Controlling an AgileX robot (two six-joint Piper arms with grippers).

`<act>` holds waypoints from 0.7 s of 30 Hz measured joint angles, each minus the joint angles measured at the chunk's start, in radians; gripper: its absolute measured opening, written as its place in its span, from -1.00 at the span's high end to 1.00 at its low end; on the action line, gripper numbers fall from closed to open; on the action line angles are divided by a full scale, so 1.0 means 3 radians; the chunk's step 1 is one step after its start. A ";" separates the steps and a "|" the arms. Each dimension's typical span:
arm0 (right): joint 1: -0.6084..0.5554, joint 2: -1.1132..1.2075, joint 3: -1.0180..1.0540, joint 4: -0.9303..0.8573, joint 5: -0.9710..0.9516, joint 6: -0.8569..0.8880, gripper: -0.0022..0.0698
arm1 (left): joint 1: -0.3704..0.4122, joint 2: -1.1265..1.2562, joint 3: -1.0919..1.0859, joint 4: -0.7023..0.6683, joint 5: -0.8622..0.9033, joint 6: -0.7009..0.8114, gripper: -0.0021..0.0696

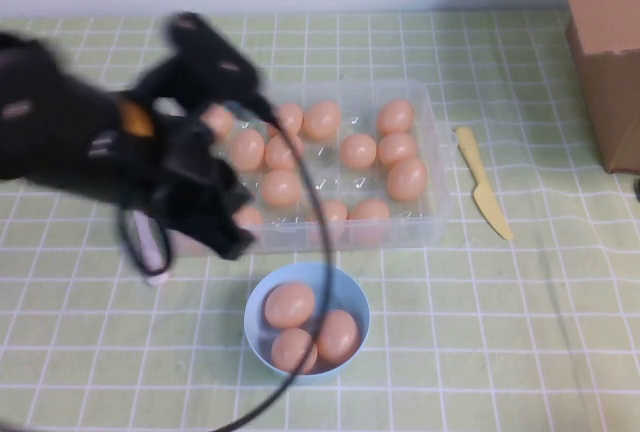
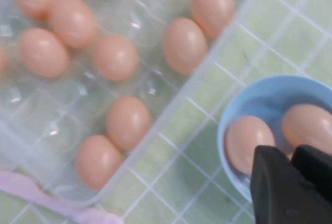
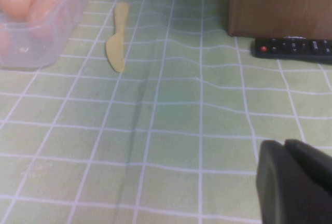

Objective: Take an egg out of the egg box

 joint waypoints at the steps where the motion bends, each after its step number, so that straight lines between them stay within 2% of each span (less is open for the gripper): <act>1: 0.0000 0.0000 0.0000 0.0000 0.0000 0.0000 0.99 | 0.0081 -0.0138 0.0150 -0.0054 -0.0139 0.0007 0.83; 6: 0.0000 0.0000 0.0000 0.0000 0.0000 0.0000 0.99 | 0.0400 -0.0916 0.0917 -0.0252 -0.0705 0.0013 0.93; 14: 0.0000 0.0000 0.0000 0.0000 0.0000 0.0000 0.99 | 0.0436 -0.1976 0.1846 -0.0663 -0.1460 -0.0110 0.94; 21: 0.0000 0.0000 0.0000 0.0000 0.0000 0.0000 0.99 | 0.0436 -0.2218 0.1982 -0.0758 -0.1555 -0.0173 0.95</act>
